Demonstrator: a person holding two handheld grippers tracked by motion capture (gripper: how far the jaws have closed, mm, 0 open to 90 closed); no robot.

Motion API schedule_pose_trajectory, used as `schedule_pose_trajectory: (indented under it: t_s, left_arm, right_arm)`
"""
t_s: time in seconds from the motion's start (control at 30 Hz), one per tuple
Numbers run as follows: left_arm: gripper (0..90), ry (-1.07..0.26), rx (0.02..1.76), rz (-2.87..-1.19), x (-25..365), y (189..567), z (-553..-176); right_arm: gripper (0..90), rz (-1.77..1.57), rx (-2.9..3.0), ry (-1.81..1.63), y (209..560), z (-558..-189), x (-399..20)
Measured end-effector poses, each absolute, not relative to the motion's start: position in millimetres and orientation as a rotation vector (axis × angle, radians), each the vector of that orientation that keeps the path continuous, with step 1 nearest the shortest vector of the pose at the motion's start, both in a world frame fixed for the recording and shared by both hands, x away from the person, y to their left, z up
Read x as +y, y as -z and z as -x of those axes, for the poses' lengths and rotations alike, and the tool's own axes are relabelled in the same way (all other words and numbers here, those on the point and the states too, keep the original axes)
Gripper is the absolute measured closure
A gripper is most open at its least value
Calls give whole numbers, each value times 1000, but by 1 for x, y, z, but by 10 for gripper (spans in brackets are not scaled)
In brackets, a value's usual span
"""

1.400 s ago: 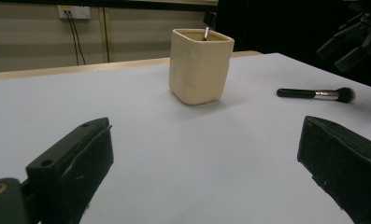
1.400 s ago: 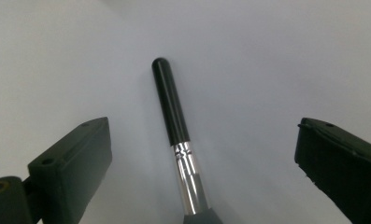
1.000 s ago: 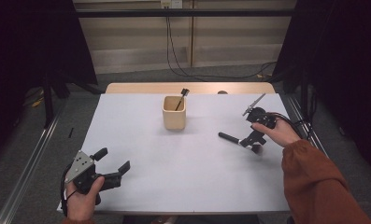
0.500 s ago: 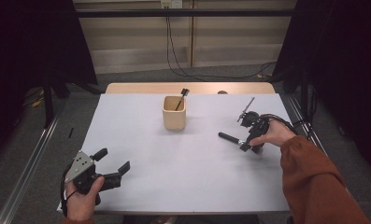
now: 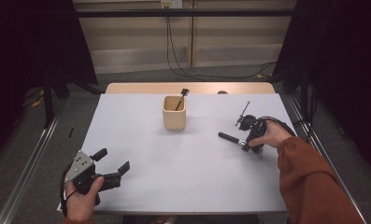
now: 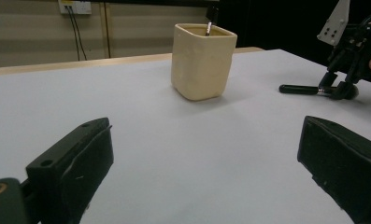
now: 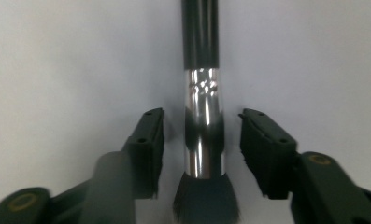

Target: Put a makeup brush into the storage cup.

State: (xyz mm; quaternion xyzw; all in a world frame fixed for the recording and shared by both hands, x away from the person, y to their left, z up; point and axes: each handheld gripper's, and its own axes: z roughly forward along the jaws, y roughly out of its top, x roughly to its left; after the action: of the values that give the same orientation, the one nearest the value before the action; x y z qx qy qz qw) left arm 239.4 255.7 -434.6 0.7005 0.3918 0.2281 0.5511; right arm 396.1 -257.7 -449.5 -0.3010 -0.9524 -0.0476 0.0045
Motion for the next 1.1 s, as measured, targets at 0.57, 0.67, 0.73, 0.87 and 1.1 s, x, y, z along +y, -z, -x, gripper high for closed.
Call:
schedule_pose_trajectory:
  t_s: [0.57,0.67,0.73,0.87,1.1]
  left_arm:
    - [36,-536,937,-1657,257,435,-240]
    - [36,-538,940,-1658,257,435,-240]
    - [36,-536,943,-1657,257,435,-240]
    - [36,-536,946,-1655,258,435,-240]
    - [36,-537,948,-1653,258,435,-240]
  right_arm:
    - [713,955,-2991,160,449,-397,-255]
    - [715,960,-2991,159,449,-397,-255]
    - [715,973,-2991,159,449,-396,-254]
    - [716,988,-2978,177,448,-397,-257]
    - [716,1042,-2961,292,437,-395,-261]
